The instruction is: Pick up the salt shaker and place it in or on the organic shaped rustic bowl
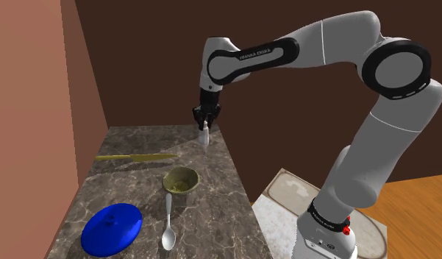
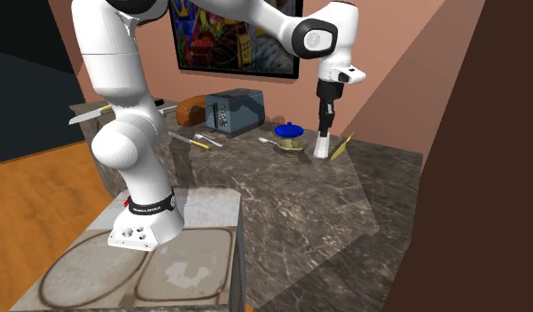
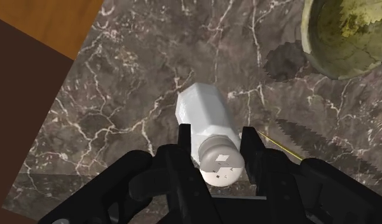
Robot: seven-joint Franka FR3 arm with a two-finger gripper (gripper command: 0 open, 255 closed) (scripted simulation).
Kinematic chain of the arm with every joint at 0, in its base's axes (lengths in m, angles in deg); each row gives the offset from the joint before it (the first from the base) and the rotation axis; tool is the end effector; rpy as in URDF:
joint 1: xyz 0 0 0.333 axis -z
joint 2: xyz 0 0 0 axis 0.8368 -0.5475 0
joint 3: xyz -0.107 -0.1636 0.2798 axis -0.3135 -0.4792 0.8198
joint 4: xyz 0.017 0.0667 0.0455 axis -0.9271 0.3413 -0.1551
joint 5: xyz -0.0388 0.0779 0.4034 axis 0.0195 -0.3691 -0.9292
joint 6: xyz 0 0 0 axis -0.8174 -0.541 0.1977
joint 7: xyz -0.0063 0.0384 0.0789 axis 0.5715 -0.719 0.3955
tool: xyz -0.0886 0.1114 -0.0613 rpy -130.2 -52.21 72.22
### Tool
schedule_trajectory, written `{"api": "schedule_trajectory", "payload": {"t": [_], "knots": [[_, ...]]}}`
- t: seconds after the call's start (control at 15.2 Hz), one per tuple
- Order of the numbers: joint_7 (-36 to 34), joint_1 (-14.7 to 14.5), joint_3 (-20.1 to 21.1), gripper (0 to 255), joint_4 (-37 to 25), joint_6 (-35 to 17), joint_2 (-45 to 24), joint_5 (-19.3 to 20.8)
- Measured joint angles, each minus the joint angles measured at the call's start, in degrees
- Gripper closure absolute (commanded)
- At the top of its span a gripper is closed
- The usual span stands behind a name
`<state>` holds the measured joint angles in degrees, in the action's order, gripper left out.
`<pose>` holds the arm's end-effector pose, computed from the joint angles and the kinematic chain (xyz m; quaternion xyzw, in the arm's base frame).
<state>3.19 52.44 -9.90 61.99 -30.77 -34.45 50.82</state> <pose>0.5585 0.1116 0.4230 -0.9966 0.0658 0.0085 0.0487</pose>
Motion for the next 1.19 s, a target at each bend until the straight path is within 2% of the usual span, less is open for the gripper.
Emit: {"api": "schedule_trajectory", "payload": {"t": [0.99,1.19], "knots": [[-1.0,0.1,-0.1,255,-9.4,11.0,1.7,0.3],[-3.9,-1.3,1.4,255,-10.3,12.0,2.0,0.2]]}}
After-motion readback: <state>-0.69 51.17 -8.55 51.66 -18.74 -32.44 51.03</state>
